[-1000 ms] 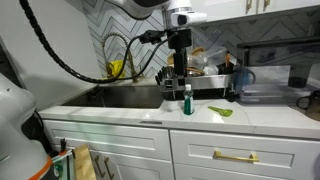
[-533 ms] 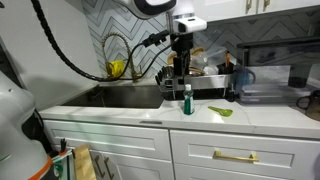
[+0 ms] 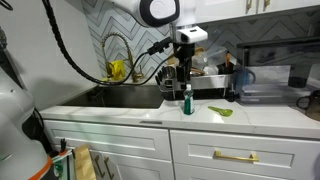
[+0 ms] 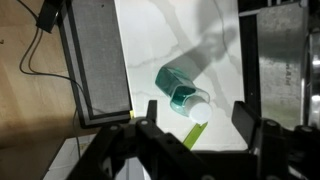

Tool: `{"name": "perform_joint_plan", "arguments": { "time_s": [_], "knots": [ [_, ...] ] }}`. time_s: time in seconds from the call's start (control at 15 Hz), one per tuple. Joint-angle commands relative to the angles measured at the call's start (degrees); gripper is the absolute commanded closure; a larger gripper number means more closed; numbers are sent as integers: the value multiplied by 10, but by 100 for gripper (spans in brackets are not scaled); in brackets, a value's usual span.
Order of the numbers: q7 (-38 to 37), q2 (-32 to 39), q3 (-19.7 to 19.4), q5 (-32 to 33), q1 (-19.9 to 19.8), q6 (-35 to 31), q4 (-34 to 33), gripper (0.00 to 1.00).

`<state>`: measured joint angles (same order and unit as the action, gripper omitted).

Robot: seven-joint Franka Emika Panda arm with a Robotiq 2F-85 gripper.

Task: Put the bottle with green contents inside the metal cup in the drying rack, remove the metal cup from the drying rack and put it on the countertop

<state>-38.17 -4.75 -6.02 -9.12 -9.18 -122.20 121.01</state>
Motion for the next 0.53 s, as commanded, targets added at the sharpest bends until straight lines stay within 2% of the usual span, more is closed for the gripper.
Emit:
{"name": "perform_joint_plan", "arguments": {
  "time_s": [0.0, 0.07, 0.13, 0.2, 0.27, 0.33, 0.47],
  "knots": [
    [-10, 10, -1, -7, 5, -21, 5, 36],
    [-10, 13, -1, -6, 6, -24, 5, 35],
    [-10, 16, -2, -7, 7, -27, 5, 41],
    [-9, 18, -2, -7, 7, -29, 4, 57],
    [-9, 19, -2, -6, 8, -31, 4, 66],
    [-8, 21, -2, -7, 8, -33, 4, 67],
    [-8, 22, -3, -6, 9, -32, 4, 84]
  ]
}}
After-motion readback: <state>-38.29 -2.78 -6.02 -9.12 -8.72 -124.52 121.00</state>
